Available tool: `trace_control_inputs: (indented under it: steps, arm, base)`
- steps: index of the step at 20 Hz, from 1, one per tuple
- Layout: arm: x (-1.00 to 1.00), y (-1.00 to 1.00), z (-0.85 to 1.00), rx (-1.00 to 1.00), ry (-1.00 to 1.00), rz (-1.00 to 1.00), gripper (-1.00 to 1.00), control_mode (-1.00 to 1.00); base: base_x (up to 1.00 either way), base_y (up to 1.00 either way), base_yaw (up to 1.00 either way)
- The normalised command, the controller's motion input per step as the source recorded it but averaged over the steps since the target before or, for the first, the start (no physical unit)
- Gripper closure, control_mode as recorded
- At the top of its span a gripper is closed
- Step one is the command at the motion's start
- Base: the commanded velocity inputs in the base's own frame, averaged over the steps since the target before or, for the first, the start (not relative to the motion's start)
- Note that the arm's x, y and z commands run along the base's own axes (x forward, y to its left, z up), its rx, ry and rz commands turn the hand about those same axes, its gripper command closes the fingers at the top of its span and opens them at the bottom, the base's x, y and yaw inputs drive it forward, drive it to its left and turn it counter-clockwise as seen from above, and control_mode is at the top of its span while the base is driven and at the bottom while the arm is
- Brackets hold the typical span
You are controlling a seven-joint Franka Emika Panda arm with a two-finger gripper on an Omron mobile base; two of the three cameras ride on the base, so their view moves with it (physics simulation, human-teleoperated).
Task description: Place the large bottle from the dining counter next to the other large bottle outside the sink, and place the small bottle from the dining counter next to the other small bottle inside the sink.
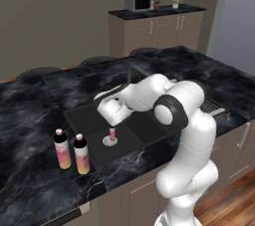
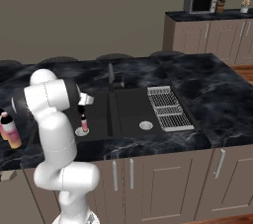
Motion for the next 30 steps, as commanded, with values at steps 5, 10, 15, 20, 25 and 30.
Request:
trace_control_inputs:
  steps: [5,10,15,20,25,30]
  arm:
    - [-0.02,0.0,0.17,0.0,-0.01,0.25,1.0,-1.0]
    - [-0.08,0.0,0.05,0.0,0.0,0.26,1.0,-1.0]
    - [-0.11,0.0,0.0,-0.03,0.0,0.18,1.0,-1.0]
    - [-0.23,0.06,0.0,-0.1,0.0,0.09,1.0,-1.0]
    - [-0.25,0.11,-0.1,-0.09,0.0,0.07,1.0,-1.0]
    - [-0.19,0.1,-0.16,-0.03,-0.01,0.06,1.0,-1.0]
  base:
    - [0.0,0.0,0.0]
    - [0.0,0.0,0.0]
    - [0.0,0.0,0.0]
    - [0.0,0.0,0.0]
    - [0.0,0.0,0.0]
    - [0.0,0.0,0.0]
